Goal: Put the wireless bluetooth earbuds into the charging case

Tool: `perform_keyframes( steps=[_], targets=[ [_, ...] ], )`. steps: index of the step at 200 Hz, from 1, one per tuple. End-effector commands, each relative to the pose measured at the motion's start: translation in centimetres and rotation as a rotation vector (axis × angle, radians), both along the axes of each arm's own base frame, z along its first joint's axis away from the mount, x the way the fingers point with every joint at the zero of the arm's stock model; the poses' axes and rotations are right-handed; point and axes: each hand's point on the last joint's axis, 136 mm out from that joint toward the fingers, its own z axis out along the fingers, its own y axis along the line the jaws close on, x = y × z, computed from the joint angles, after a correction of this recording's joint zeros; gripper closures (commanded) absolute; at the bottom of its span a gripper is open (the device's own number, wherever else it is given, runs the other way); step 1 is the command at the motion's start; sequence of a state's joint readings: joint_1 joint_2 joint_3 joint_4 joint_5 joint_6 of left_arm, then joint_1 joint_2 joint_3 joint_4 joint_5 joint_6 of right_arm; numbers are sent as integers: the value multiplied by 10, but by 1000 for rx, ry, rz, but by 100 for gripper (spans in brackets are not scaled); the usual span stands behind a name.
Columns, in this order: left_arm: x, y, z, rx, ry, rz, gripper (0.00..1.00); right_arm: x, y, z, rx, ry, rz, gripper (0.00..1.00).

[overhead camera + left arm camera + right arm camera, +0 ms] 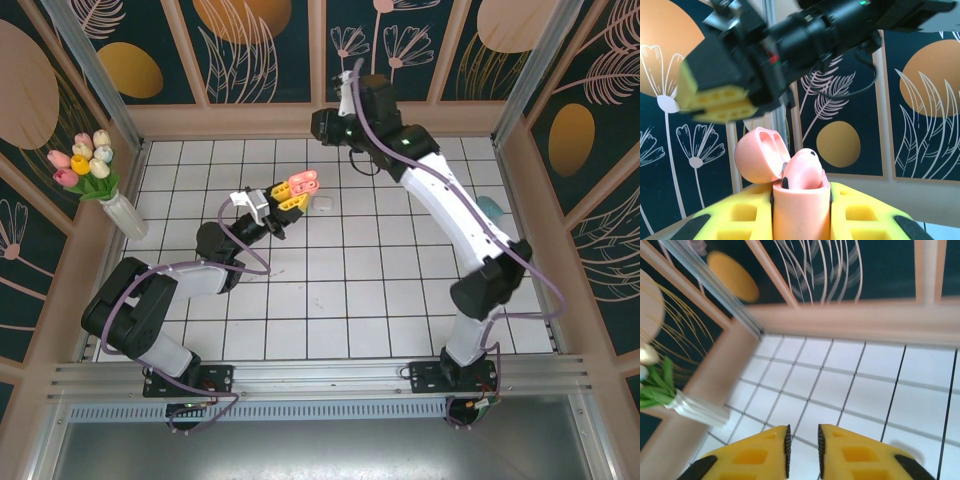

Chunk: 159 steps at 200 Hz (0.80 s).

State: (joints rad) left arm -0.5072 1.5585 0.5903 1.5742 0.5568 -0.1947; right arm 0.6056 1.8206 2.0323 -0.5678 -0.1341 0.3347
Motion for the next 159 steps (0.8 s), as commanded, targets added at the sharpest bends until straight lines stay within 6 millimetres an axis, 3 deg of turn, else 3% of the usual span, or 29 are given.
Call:
perform_keyframes(
  steps=[1,47,90,120,144,159],
  targets=[
    [-1,-7,3,13,-29,-27,100,-16,4,-17,-69,100,74,78],
    [10,-9,0,0,14,-14,100,-42,18,-50,-177,153,128,83],
    [23,-15,-8,13,73,-12,100,-75,10,-61,-212,153,112,83],
    [29,-17,-13,15,109,-16,100,-75,-17,-59,-190,135,-13,80],
    [36,-18,-24,17,175,-7,100,-61,-64,-60,-92,130,-220,72],
    [42,-20,-39,31,254,-6,100,-58,-90,-74,-23,162,-306,71]
  ],
)
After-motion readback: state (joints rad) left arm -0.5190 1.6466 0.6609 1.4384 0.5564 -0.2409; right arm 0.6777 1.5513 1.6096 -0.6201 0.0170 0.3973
